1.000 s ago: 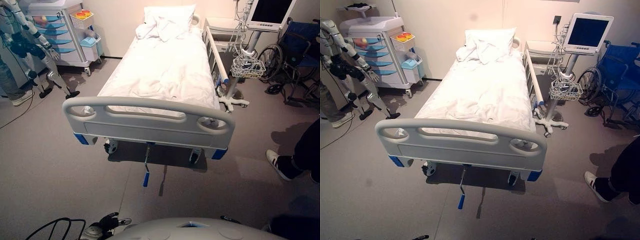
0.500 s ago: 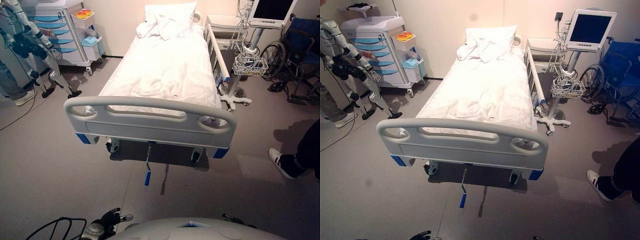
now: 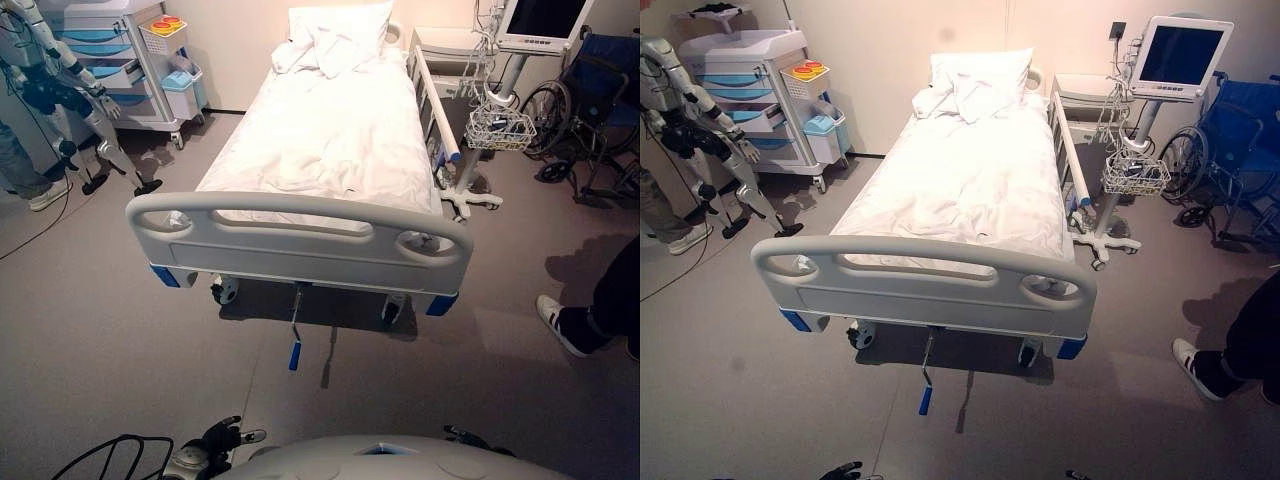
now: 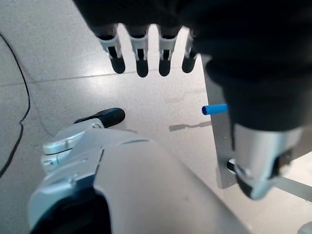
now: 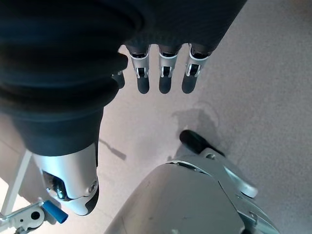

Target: Raise the hospital bed

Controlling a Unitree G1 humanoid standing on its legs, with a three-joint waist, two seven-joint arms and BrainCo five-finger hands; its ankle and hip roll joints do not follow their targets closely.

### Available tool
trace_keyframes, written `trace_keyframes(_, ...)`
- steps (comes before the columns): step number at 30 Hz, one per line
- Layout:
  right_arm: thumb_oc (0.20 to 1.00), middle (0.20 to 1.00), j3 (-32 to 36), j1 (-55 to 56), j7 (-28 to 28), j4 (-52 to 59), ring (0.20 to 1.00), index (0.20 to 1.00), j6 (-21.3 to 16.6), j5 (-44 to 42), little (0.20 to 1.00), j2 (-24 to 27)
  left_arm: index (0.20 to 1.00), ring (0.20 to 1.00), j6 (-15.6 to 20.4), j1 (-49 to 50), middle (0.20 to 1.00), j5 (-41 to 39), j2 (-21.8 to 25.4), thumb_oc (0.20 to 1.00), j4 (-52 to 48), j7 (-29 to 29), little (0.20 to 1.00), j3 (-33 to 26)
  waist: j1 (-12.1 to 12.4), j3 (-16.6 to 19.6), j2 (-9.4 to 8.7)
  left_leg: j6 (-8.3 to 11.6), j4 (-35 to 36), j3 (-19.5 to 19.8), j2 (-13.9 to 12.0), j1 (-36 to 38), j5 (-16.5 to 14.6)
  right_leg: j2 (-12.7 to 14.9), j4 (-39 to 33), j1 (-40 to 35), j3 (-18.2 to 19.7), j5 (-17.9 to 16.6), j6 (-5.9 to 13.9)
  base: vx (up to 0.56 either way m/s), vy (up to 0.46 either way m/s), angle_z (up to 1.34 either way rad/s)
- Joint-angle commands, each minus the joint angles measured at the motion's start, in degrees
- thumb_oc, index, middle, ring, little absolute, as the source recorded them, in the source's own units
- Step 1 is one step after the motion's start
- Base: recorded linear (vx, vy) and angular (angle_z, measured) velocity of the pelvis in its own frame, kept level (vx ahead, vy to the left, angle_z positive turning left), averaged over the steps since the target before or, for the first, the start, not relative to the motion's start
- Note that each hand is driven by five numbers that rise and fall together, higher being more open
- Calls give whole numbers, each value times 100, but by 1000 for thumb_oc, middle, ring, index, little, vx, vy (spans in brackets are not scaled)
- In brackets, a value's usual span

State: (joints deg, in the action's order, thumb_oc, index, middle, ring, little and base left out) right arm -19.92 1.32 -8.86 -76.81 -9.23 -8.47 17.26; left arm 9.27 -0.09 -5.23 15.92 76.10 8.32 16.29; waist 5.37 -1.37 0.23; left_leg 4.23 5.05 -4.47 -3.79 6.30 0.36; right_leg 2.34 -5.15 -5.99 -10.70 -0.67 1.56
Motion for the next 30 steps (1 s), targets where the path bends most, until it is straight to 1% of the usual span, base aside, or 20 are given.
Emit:
trace_keyframes(1, 1000, 1000, 5, -543, 75, -194, 1000, 1000, -16, 83, 1000, 138, 1000, 1000, 80, -563, 1000, 93, -193, 1000, 387, -117, 1000, 131, -16, -255, -12, -267, -5, 18, 347, 47, -289, 28, 755, 407, -126, 182, 236, -69, 17, 0)
trace_keyframes(4, 1000, 1000, -20, -640, 108, -148, 1000, 1000, -37, 55, 1000, 167, 1000, 1000, 101, -648, 1000, 31, -186, 1000, 341, -178, 1000, 153, -9, -362, -21, -274, -5, 17, 346, -101, -237, 23, 801, 576, -117, 166, 232, -90, 4, 0)
trace_keyframes(5, 1000, 1000, -43, -794, 165, -74, 1000, 1000, -65, -21, 1000, 216, 1000, 1000, 126, -780, 1000, -88, -167, 1000, 267, -279, 1000, 176, 4, -535, -28, -287, -5, 31, 338, -305, -154, 23, 868, 811, -106, 139, 226, -146, 3, -1)
trace_keyframes(8, 1000, 1000, -89, -1044, 299, 60, 1000, 1000, -143, -150, 1000, 281, 1000, 1000, 171, -1025, 1000, -298, -152, 1000, 141, -473, 1000, 206, 12, -816, -51, -309, -6, 39, 307, -671, -16, 28, 1023, 1250, -74, 108, 213, -161, -1, -1)
trace_keyframes(10, 1000, 1000, -129, -1201, 388, 160, 1000, 1000, -200, -228, 1000, 322, 1000, 1000, 221, -1202, 1000, -407, -136, 1000, 66, -603, 1000, 241, 7, -988, -85, -321, -75, 42, 297, -941, 31, 31, 1122, 1527, -39, 71, 201, -100, -10, 0)
trace_keyframes(11, 1000, 1000, -129, -1203, 388, 159, 1000, 1000, -200, -228, 1000, 321, 1000, 1000, 221, -1205, 1000, -407, -136, 1000, 67, -603, 1000, 240, 8, -981, -87, -321, -77, 41, 298, -952, 31, 33, 1128, 1541, -38, 73, 201, -88, -6, -1)
trace_keyframes(12, 1000, 1000, -166, -1339, 485, 251, 1000, 1000, -256, -290, 1000, 352, 1000, 1000, 264, -1373, 1000, -544, -127, 1000, -11, -710, 1000, 277, -10, -1137, -117, -325, -138, 31, 290, -1206, 79, 35, 1187, 1759, -20, 43, 194, -53, -5, 0)
trace_keyframes(13, 1000, 1000, -166, -1341, 485, 250, 1000, 1000, -256, -290, 1000, 352, 1000, 1000, 264, -1375, 1000, -544, -127, 1000, -10, -710, 1000, 277, -10, -1132, -118, -325, -143, 31, 291, -1216, 78, 36, 1191, 1769, -20, 44, 194, -77, -5, -3)
trace_keyframes(14, 1000, 1000, -240, -1468, 589, 320, 1000, 1000, -293, -293, 1000, 375, 1000, 1000, 298, -1563, 1000, -617, -126, 1000, -97, -808, 1000, 337, -27, -1282, -128, -335, -186, 45, 290, -1416, 105, 31, 1254, 1978, -15, 25, 188, 0, 0, 0)
trace_keyframes(15, 1000, 1000, -240, -1470, 589, 319, 1000, 1000, -293, -293, 1000, 375, 1000, 1000, 298, -1566, 1000, -617, -126, 1000, -96, -808, 1000, 336, -27, -1278, -129, -335, -190, 45, 291, -1425, 104, 32, 1259, 1988, -15, 27, 188, -53, -8, -3)
trace_keyframes(17, 1000, 1000, -323, -1641, 727, 416, 1000, 1000, -357, -331, 1000, 385, 1000, 1000, 335, -1798, 1000, -753, -147, 1000, -143, -907, 1000, 425, -63, -1431, -154, -330, -202, 50, 293, -1643, 141, -13, 1278, 2217, 40, -20, 180, -39, -7, -1)
trace_keyframes(20, 1000, 1000, -408, -1771, 782, 509, 1000, 1000, -385, -347, 1000, 399, 1000, 1000, 353, -1979, 1000, -871, -149, 1000, -170, -963, 1000, 476, -81, -1524, -184, -324, -207, 18, 285, -1784, 160, -38, 1279, 2366, 79, -60, 175, -47, -3, -7)
trace_keyframes(21, 1000, 1000, -492, -1899, 857, 617, 1000, 1000, -419, -364, 1000, 442, 1000, 1000, 393, -2143, 1000, -994, -129, 1000, -219, -1016, 1000, 528, -97, -1635, -209, -320, -232, 0, 259, -1944, 180, -62, 1294, 2535, 113, -95, 170, -63, -8, -6)
trace_keyframes(23, 1000, 1000, -518, -1985, 893, 674, 1000, 1000, -445, -386, 1000, 471, 1000, 1000, 409, -2271, 1000, -1036, -118, 1000, -232, -1045, 1000, 565, -114, -1678, -227, -316, -254, -9, 255, -2038, 191, -78, 1318, 2645, 135, -118, 169, -77, -12, -5)
trace_keyframes(24, 1000, 1000, -597, -2176, 975, 798, 1000, 1000, -482, -428, 1000, 503, 1000, 1000, 427, -2529, 1000, -1131, -61, 1000, -248, -1129, 1000, 631, -149, -1813, -247, -304, -338, -29, 229, -2260, 200, -78, 1359, 2863, 160, -153, 171, -68, -10, -6)
trace_keyframes(25, 1000, 1000, -597, -2176, 975, 798, 1000, 1000, -482, -428, 1000, 503, 1000, 1000, 427, -2529, 1000, -1131, -61, 1000, -248, -1129, 1000, 631, -149, -1814, -247, -304, -338, -29, 229, -2260, 200, -78, 1359, 2863, 160, -153, 171, -126, -12, -11)
trace_keyframes(26, 1000, 1000, -682, -2342, 1073, 944, 1000, 1000, -513, -440, 1000, 571, 1000, 1000, 455, -2773, 1000, -1231, -5, 1000, -301, -1215, 1000, 691, -194, -1913, -277, -298, -420, -42, 223, -2518, 221, -82, 1372, 3090, 193, -211, 170, -59, -2, -14)
trace_keyframes(27, 1000, 1000, -682, -2343, 1073, 944, 1000, 1000, -513, -440, 1000, 571, 1000, 1000, 455, -2773, 1000, -1231, -5, 1000, -301, -1215, 1000, 691, -195, -1911, -277, -298, -422, -41, 223, -2522, 220, -81, 1373, 3094, 193, -210, 170, -100, 2, -15)
trace_keyframes(29, 1000, 1000, -788, -2606, 1215, 1132, 1000, 1000, -585, -473, 1000, 624, 1000, 1000, 528, -3100, 1000, -1403, 92, 1000, -370, -1360, 1000, 731, -264, -2074, -278, -293, -520, -60, 210, -2907, 258, -73, 1469, 3520, 221, -260, 160, -82, 17, -9)
trace_keyframes(30, 1000, 1000, -807, -2639, 1251, 1211, 1000, 1000, -592, -489, 1000, 664, 1000, 1000, 530, -3152, 1000, -1457, 118, 1000, -383, -1371, 1000, 736, -287, -2097, -281, -288, -541, -67, 203, -2998, 266, -61, 1478, 3606, 218, -271, 159, -65, 19, -8)
